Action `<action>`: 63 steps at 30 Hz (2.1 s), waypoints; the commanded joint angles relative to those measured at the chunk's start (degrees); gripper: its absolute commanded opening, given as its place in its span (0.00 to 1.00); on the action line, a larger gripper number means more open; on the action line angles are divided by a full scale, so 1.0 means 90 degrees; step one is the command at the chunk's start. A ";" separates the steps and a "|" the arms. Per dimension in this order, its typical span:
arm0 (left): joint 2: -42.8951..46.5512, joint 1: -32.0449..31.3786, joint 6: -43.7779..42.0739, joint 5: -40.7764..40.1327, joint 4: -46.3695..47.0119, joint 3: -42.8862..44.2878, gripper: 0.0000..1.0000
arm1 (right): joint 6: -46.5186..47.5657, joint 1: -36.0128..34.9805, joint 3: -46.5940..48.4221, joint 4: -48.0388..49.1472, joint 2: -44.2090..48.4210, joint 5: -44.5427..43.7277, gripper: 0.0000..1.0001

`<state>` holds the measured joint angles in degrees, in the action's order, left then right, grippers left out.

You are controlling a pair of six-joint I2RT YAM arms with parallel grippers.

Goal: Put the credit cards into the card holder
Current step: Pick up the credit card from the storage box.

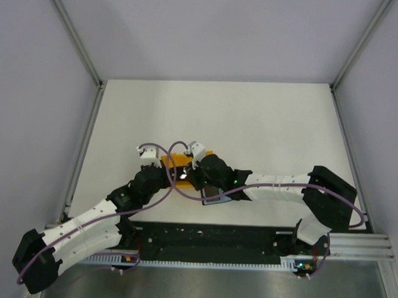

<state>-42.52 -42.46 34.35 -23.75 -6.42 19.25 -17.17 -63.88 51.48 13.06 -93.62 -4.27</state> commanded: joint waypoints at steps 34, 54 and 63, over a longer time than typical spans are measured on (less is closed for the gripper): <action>-0.0139 0.0010 0.0022 -0.0076 0.1035 0.0147 0.00 | 0.0014 -0.0217 0.1311 -0.0709 -0.1384 -0.2300 0.59; -0.0138 0.0001 -0.0125 -0.0096 0.1230 0.0000 0.00 | -0.0358 -0.0207 0.0491 0.0287 -0.0272 -0.0072 0.00; -0.0197 0.0001 -0.0145 -0.0135 0.1250 -0.0058 0.00 | -0.0017 -0.0207 0.0002 0.0444 0.0462 -0.1125 0.29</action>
<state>-44.49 -42.15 31.48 -25.76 -2.92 18.31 -18.96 -65.34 51.72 14.17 -91.29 -9.96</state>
